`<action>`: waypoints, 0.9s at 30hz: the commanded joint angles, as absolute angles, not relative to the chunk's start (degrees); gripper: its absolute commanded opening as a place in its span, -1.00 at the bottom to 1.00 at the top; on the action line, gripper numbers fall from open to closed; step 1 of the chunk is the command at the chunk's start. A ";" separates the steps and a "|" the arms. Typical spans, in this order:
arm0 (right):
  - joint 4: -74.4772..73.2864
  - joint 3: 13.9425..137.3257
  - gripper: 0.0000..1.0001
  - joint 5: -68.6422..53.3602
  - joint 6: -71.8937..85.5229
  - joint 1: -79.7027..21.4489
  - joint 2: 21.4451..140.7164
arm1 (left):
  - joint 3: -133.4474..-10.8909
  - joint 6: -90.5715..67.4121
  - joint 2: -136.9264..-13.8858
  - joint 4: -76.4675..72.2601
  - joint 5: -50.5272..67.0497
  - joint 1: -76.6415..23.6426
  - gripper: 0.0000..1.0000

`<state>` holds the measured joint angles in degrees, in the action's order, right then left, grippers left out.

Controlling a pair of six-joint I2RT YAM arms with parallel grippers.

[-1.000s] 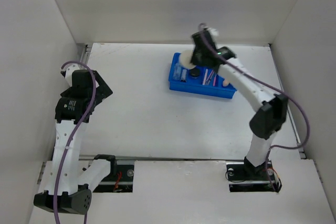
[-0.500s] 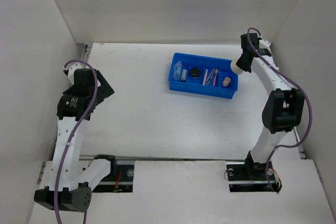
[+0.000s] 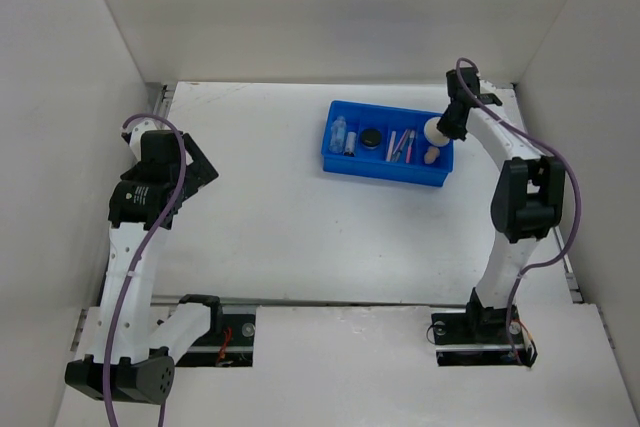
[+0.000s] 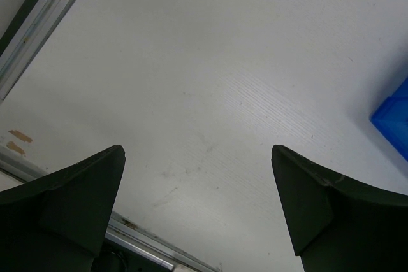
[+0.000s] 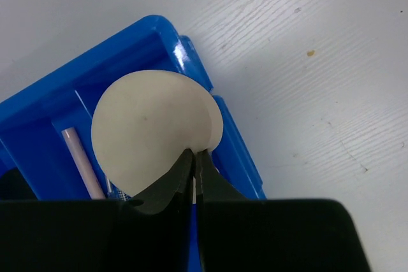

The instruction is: Organize the makeup

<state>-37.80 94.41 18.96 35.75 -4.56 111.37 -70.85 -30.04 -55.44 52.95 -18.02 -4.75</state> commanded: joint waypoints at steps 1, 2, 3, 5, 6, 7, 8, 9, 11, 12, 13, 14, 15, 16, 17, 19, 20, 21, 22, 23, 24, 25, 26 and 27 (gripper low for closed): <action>-36.38 96.59 -0.85 18.71 34.72 -6.15 111.80 | -71.19 -29.88 -55.28 52.21 -17.58 -4.39 0.98; -36.39 96.59 -0.83 18.72 34.72 -6.15 112.41 | -71.19 -29.88 -55.28 52.21 -17.58 -4.39 0.98; -36.39 96.59 -0.83 19.50 34.72 -6.15 112.41 | -71.19 -29.88 -55.28 52.21 -17.58 -4.39 0.98; -36.91 97.20 -0.72 20.03 34.72 -6.77 112.41 | -71.19 -29.88 -55.28 52.21 -17.58 -4.39 0.98; -36.91 97.21 -0.50 20.04 34.72 -6.77 113.02 | -71.19 -29.88 -55.28 52.21 -17.58 -4.39 0.98; -36.91 97.21 -0.37 20.04 34.72 -7.38 113.03 | -71.19 -29.88 -55.28 52.21 -17.58 -4.39 0.98; -37.52 97.73 -0.25 20.65 34.72 -7.38 113.03 | -71.19 -29.88 -55.28 52.21 -17.58 -4.39 0.98; -37.53 97.73 -0.16 20.65 34.72 -7.90 113.03 | -71.19 -29.88 -55.28 52.21 -17.58 -4.39 0.98; -38.05 97.73 -0.03 21.18 34.72 -7.91 112.50 | -71.19 -29.88 -55.28 52.21 -17.58 -4.39 0.98; -38.06 97.73 0.04 21.18 34.72 -7.91 111.72 | -71.19 -29.88 -55.28 52.21 -17.58 -4.39 0.98; -39.10 98.26 0.09 21.96 34.72 -7.91 110.66 | -71.19 -29.88 -55.28 52.21 -17.58 -4.39 0.98; -39.63 98.26 0.13 21.97 34.72 -7.91 109.96 | -71.19 -29.88 -55.28 52.21 -17.58 -4.39 0.98; -39.64 98.78 0.24 23.02 34.72 -7.91 108.99 | -71.19 -29.88 -55.28 52.21 -17.58 -4.39 0.98; -40.25 98.79 0.45 23.81 34.72 -7.91 107.94 | -71.19 -29.88 -55.28 52.21 -17.58 -4.39 0.98; -40.95 98.79 0.57 24.78 34.72 -7.91 105.58 | -71.19 -29.36 -55.28 52.21 -17.58 -4.39 0.98; -41.91 98.79 0.76 27.32 35.33 -7.91 102.93 | -71.19 -29.36 -55.28 52.21 -17.58 -4.39 0.98; -42.45 98.79 0.95 27.86 35.33 -7.91 100.05 | -70.67 -29.36 -55.28 52.21 -17.58 -4.39 0.98; -43.06 97.92 0.98 27.86 35.85 -7.91 98.45 | -70.66 -29.36 -55.28 52.21 -17.06 -4.39 0.98; -43.07 97.13 0.98 27.86 36.47 -6.43 96.78 | -70.66 -29.36 -55.28 52.21 -16.53 -4.39 0.98; -43.07 94.86 0.98 27.86 37.17 -5.55 93.20 | -70.66 -28.75 -55.81 51.68 -16.52 -4.39 0.98; -43.07 93.44 0.98 27.86 37.18 -4.41 91.25 | -70.66 -28.74 -55.81 51.68 -16.52 -4.39 0.98; -43.07 92.04 0.98 27.34 38.05 -3.09 89.40 | -69.97 -28.74 -55.81 51.68 -16.00 -4.39 0.98; -43.07 89.15 0.98 25.16 38.58 0.23 87.64 | -69.96 -28.74 -55.81 51.16 -16.00 -4.39 0.98; -43.07 87.73 0.98 23.83 39.11 2.00 84.49 | -69.09 -28.74 -55.81 50.37 -16.00 -4.39 0.98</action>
